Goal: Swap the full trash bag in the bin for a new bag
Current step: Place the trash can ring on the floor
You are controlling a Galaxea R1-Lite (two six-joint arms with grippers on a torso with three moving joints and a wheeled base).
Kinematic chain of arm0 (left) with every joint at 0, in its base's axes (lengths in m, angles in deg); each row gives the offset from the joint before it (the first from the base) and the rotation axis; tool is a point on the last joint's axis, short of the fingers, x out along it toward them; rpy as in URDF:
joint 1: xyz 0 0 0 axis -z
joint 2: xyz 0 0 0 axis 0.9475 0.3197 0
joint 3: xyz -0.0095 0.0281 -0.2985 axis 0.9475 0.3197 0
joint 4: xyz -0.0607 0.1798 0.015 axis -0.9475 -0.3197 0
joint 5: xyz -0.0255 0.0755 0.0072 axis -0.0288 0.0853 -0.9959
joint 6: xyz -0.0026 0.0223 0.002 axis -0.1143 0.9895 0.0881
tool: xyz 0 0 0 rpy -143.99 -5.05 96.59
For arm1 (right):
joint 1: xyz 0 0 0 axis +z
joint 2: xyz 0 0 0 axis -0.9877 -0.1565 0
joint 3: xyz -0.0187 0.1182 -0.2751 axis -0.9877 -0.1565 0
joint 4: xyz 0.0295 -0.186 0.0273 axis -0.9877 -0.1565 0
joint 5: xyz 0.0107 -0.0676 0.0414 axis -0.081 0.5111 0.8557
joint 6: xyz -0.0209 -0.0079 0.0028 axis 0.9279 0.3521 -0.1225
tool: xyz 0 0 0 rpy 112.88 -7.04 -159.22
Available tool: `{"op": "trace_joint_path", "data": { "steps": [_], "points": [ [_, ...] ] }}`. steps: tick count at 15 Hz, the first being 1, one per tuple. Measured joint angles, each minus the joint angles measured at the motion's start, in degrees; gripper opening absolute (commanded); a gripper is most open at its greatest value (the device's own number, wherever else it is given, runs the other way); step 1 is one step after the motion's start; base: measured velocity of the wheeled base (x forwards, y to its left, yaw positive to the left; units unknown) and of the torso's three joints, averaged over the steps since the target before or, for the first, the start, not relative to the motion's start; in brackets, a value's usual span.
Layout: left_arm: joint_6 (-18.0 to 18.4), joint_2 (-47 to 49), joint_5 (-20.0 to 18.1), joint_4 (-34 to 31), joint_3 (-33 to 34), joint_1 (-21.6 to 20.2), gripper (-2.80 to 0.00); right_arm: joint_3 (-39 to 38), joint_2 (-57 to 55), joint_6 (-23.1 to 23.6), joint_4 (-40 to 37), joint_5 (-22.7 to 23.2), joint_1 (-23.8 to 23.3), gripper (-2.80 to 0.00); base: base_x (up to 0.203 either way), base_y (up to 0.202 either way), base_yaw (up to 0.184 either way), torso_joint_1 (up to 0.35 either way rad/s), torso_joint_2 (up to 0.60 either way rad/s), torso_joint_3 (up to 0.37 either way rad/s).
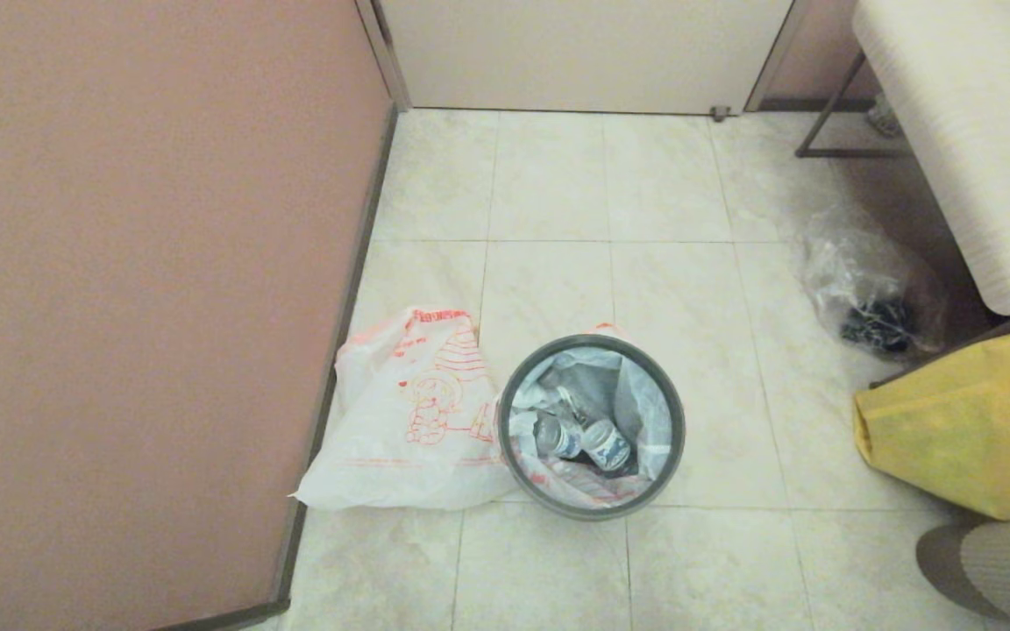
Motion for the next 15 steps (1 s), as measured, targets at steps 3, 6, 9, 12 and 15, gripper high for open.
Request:
{"op": "trace_joint_path", "data": {
  "steps": [3,6,9,12,15],
  "points": [
    [0.02,0.0,0.05,0.01,0.0,0.0,-2.8,0.0,0.0,0.0,-0.02,-0.02,0.0,-2.8,0.0,0.0,0.0,0.0,0.0,0.0],
    [0.02,0.0,0.0,0.0,0.0,0.0,-2.8,0.0,0.0,0.0,0.0,-0.01,0.0,-2.8,0.0,0.0,0.0,0.0,0.0,0.0],
    [0.04,0.0,-0.02,0.0,0.0,0.0,-2.8,0.0,0.0,0.0,0.0,-0.01,0.0,-2.8,0.0,0.0,0.0,0.0,0.0,0.0],
    [0.02,0.0,-0.03,0.02,0.0,0.0,-2.8,0.0,0.0,0.04,-0.02,-0.01,0.0,-2.8,0.0,0.0,0.0,0.0,0.0,0.0],
    [0.02,0.0,-0.02,0.0,0.0,0.0,-2.8,0.0,0.0,0.6,-0.05,0.0,0.02,-2.8,0.0,0.0,0.0,0.0,0.0,0.0]
  ]
}}
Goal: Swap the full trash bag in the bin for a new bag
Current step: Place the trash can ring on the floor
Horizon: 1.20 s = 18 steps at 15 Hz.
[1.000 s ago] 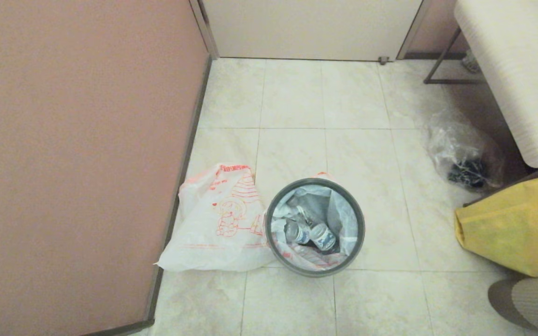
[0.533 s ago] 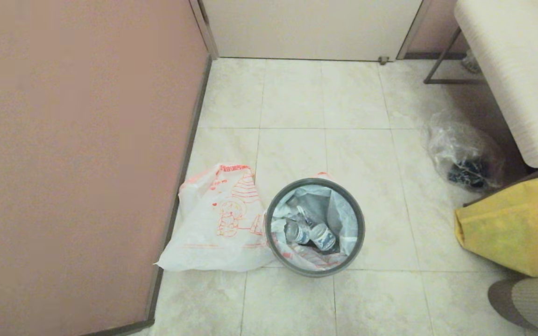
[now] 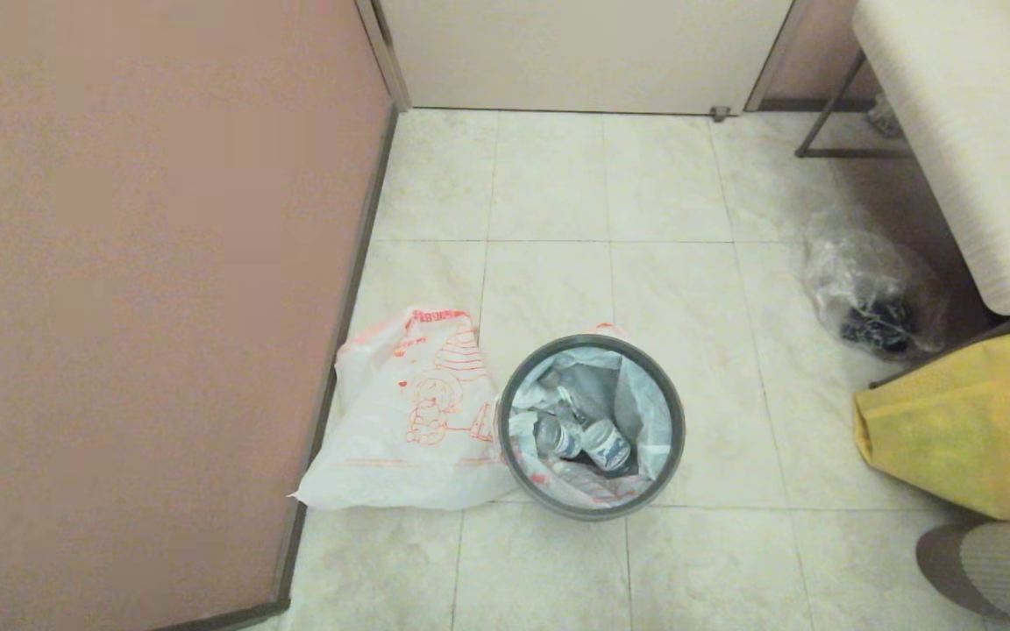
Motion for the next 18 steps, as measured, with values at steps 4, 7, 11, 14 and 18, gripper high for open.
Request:
{"op": "trace_joint_path", "data": {
  "steps": [4,7,11,14,18],
  "points": [
    [0.0,0.0,0.04,0.01,0.0,0.0,-2.8,2.01,0.0,0.62,0.0,-0.41,-0.02,-2.8,0.0,0.0,0.0,0.0,0.0,0.0],
    [-0.02,0.0,0.01,0.01,0.0,0.0,-2.8,8.63,-1.91,0.86,-1.07,-0.52,-0.02,-2.8,0.0,0.0,0.0,0.0,0.0,0.0],
    [0.0,0.0,-0.01,0.01,0.0,0.0,-2.8,21.74,-13.31,3.87,-1.18,1.05,0.02,-2.8,0.0,0.0,0.0,0.0,0.0,0.0],
    [0.0,0.0,0.05,0.0,0.0,0.0,-2.8,32.83,-28.14,6.08,-1.1,4.72,0.2,-2.8,0.0,0.0,0.0,0.0,0.0,0.0],
    [0.0,0.0,0.02,0.03,0.0,0.0,-2.8,44.17,-51.09,6.25,-0.84,3.2,1.53,-2.8,0.0,0.0,0.0,0.0,0.0,0.0]
  ]
}}
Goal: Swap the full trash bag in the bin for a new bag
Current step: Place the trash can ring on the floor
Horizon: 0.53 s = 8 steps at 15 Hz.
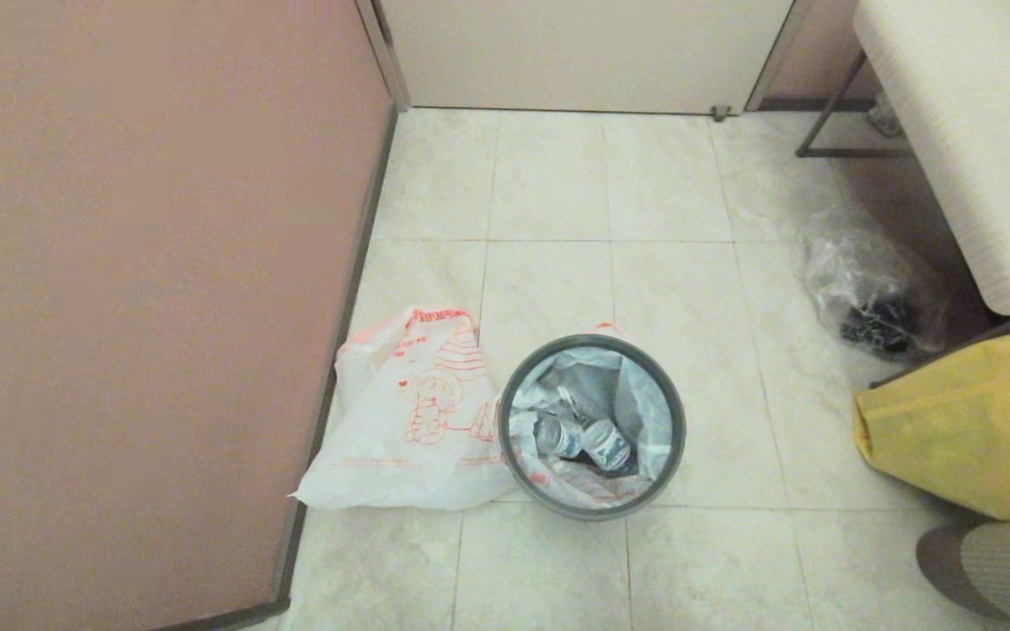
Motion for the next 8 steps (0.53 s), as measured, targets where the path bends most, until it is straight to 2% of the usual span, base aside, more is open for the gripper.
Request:
{"op": "trace_joint_path", "data": {
  "steps": [3,5,8],
  "points": [
    [0.01,0.0,-0.01,-0.02,0.0,0.0,-2.8,10.78,-19.87,-3.44,-0.45,-9.73,5.82,-2.8,0.0,0.0,0.0,0.0,0.0,0.0],
    [0.0,0.0,-0.02,0.01,0.0,0.0,-2.8,19.73,-32.63,-5.51,-2.18,-17.85,10.89,-2.8,0.0,0.0,0.0,0.0,0.0,0.0],
    [0.0,0.0,0.02,0.01,0.0,0.0,-2.8,31.52,-47.05,-9.47,-8.92,-25.44,16.47,-2.8,0.0,0.0,0.0,0.0,0.0,0.0]
  ]
}}
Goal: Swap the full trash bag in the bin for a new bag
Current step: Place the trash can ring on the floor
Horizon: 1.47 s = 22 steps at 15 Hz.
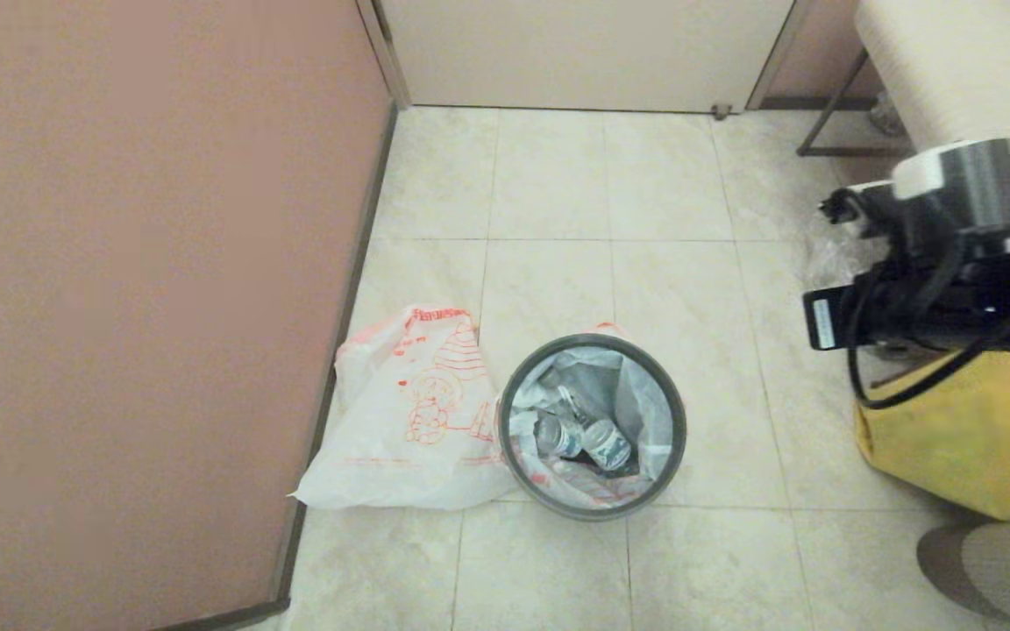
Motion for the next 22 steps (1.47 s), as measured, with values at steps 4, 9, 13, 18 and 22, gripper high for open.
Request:
{"op": "trace_joint_path", "data": {
  "steps": [4,9,13,18,22],
  "points": [
    [0.0,0.0,-0.02,-0.04,0.0,0.0,-2.8,4.9,-11.73,-5.17,-5.88,-1.25,3.47,-2.8,0.0,0.0,0.0,0.0,0.0,0.0],
    [0.0,0.0,-0.05,-0.04,0.0,0.0,-2.8,7.07,-18.38,-7.46,-5.83,-1.19,6.74,0.0,0.0,0.0,0.0,0.0,0.0,0.0],
    [0.0,0.0,-0.02,-0.04,0.0,0.0,-2.8,7.56,-19.93,-7.38,-6.03,-1.5,8.43,0.0,0.0,0.0,0.0,0.0,0.0,0.0],
    [0.0,0.0,-0.02,0.0,0.0,0.0,-2.8,7.73,-23.38,-8.8,-1.63,-0.82,9.15,0.0,0.0,0.0,0.0,0.0,0.0,0.0],
    [0.01,0.0,-0.01,-0.02,0.0,0.0,-2.8,8.22,-26.05,-9.37,2.39,0.35,9.54,-2.8,0.0,0.0,0.0,0.0,0.0,0.0]
  ]
}}
